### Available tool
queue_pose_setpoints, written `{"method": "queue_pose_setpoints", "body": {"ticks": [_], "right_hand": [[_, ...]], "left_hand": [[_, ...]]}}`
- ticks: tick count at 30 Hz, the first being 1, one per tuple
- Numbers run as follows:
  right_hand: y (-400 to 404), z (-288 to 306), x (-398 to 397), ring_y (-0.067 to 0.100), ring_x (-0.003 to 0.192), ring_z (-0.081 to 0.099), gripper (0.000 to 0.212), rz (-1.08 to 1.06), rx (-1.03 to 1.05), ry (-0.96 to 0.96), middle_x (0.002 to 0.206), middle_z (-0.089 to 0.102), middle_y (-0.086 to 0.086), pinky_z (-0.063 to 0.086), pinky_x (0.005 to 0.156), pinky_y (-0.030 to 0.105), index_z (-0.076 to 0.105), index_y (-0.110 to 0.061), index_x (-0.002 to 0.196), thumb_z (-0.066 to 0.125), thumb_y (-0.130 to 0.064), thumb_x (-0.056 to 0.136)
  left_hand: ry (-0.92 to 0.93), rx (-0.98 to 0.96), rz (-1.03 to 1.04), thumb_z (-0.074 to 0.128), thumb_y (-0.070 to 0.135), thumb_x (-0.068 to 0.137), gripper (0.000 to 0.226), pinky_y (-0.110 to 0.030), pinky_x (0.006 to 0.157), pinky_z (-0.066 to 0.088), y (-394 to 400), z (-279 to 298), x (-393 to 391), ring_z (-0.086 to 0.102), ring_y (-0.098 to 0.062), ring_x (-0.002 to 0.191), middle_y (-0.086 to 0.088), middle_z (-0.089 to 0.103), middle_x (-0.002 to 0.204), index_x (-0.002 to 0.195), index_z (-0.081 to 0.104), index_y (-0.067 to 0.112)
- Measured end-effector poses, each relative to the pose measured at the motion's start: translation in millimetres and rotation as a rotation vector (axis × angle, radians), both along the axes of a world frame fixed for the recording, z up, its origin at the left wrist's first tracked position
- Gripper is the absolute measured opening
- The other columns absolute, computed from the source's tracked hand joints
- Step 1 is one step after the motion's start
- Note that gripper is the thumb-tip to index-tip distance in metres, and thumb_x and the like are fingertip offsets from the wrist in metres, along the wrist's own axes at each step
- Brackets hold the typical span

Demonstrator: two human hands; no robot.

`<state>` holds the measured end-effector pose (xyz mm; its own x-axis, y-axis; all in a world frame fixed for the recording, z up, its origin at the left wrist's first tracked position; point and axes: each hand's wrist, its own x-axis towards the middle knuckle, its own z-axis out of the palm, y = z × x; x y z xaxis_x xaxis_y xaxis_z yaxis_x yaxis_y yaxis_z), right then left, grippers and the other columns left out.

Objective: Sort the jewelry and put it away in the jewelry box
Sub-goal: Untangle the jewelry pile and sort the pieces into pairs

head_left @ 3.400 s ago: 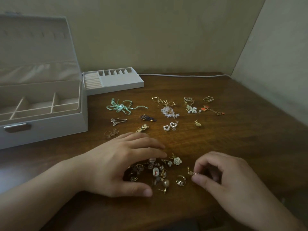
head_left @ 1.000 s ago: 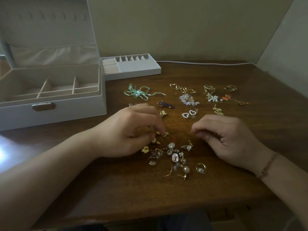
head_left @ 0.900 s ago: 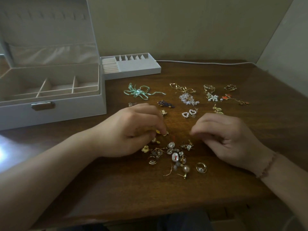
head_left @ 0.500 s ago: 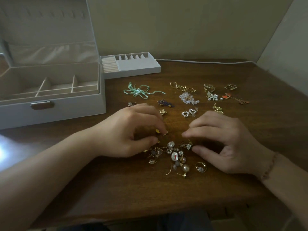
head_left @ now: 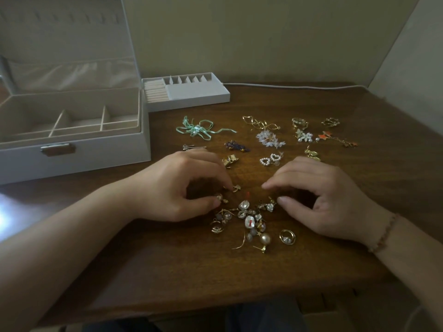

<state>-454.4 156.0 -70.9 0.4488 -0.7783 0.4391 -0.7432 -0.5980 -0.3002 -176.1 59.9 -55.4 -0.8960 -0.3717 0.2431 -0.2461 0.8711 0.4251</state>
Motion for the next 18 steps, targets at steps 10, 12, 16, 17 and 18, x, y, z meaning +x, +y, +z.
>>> {"method": "queue_pose_setpoints", "body": {"ticks": [10,12,16,17,18], "right_hand": [[-1.1,0.2,0.6,0.008,0.092,0.063,0.019,-0.036,-0.031,0.012,0.096,0.069,-0.010,0.054,0.074,0.035,0.074,-0.021,0.103,0.062,-0.029,0.091],[-0.5,1.0,1.4,0.008,0.093,0.063,0.021,-0.032,-0.023,0.000,0.097,0.068,-0.010,0.054,0.075,0.034,0.073,-0.021,0.104,0.059,-0.031,0.091],[-0.4,1.0,1.7,0.008,0.092,0.062,0.020,-0.036,-0.024,0.003,0.096,0.068,-0.011,0.054,0.075,0.034,0.073,-0.022,0.104,0.060,-0.030,0.090],[-0.3,0.7,1.4,0.008,0.092,0.062,0.020,-0.038,-0.029,0.005,0.096,0.068,-0.010,0.054,0.075,0.034,0.073,-0.022,0.104,0.061,-0.029,0.090],[-0.4,0.4,1.2,0.008,0.092,0.062,0.020,-0.041,-0.033,0.004,0.096,0.068,-0.010,0.054,0.075,0.034,0.073,-0.021,0.104,0.061,-0.029,0.090]], "left_hand": [[0.028,0.018,0.015,0.064,0.036,0.091,0.031,-0.041,0.088,0.054,-3.5,-0.4,0.4,0.063,-0.016,0.108,0.005,0.067,0.110,0.116,0.071,0.020],[0.012,0.043,-0.016,0.066,0.040,0.090,0.034,-0.036,0.093,0.051,-1.8,0.5,0.1,0.060,-0.014,0.114,0.007,0.064,0.116,0.118,0.071,0.022],[-0.085,0.053,-0.068,0.072,0.041,0.088,0.031,-0.030,0.096,0.047,-0.1,0.1,0.4,0.055,-0.014,0.119,0.013,0.056,0.121,0.117,0.073,0.030],[-0.101,0.044,-0.072,0.074,0.040,0.087,0.029,-0.031,0.096,0.047,-0.6,-0.3,0.8,0.054,-0.014,0.119,0.013,0.056,0.121,0.115,0.073,0.031],[-0.112,0.036,-0.072,0.074,0.039,0.087,0.028,-0.032,0.096,0.047,-1.2,-0.2,1.2,0.053,-0.014,0.120,0.013,0.056,0.121,0.114,0.074,0.032]]}}
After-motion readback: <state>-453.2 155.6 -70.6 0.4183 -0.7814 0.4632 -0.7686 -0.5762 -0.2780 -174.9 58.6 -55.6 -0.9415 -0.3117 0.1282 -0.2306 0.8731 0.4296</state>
